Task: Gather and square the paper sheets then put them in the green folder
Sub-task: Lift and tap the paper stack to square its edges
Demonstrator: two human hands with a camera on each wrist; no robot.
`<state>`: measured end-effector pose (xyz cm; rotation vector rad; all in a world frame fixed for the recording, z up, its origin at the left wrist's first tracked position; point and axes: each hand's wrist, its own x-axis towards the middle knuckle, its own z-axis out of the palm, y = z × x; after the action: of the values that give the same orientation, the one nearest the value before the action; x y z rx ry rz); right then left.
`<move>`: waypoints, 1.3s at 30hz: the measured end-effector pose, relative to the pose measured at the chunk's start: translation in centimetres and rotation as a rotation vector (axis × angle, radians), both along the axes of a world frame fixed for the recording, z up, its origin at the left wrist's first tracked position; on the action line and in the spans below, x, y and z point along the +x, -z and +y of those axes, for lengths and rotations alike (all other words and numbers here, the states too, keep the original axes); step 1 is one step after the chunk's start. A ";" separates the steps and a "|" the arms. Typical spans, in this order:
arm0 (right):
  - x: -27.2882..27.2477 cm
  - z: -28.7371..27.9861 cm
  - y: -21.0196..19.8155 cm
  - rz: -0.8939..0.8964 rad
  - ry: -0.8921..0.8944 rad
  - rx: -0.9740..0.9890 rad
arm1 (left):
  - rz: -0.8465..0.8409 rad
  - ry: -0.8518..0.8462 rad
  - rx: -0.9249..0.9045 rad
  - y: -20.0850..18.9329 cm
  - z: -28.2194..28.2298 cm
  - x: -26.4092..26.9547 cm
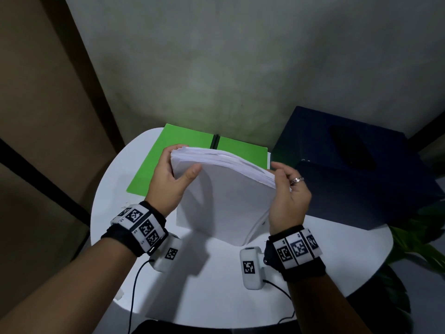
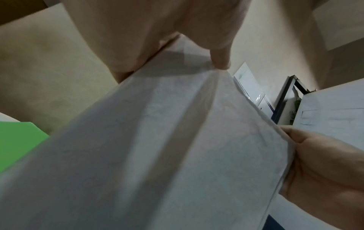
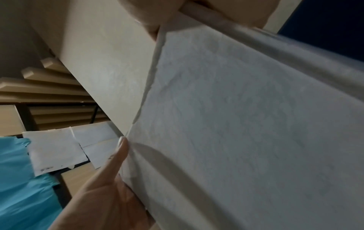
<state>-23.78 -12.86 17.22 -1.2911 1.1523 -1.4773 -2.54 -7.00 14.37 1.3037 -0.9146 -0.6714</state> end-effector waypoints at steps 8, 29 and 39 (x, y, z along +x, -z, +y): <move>-0.9 -0.2 -0.1 -0.090 0.026 0.030 | -0.035 -0.002 -0.008 0.2 -0.2 0.4; -2.4 -0.8 1.6 0.097 -0.245 0.059 | 0.010 0.175 0.013 0.6 -0.3 1.0; -2.0 -1.3 1.8 0.025 -0.205 0.045 | 0.053 0.066 0.013 0.0 -0.6 0.8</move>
<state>-25.81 -14.12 15.39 -1.3571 1.0296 -1.2825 -1.72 -7.55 14.37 1.2657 -0.9151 -0.7610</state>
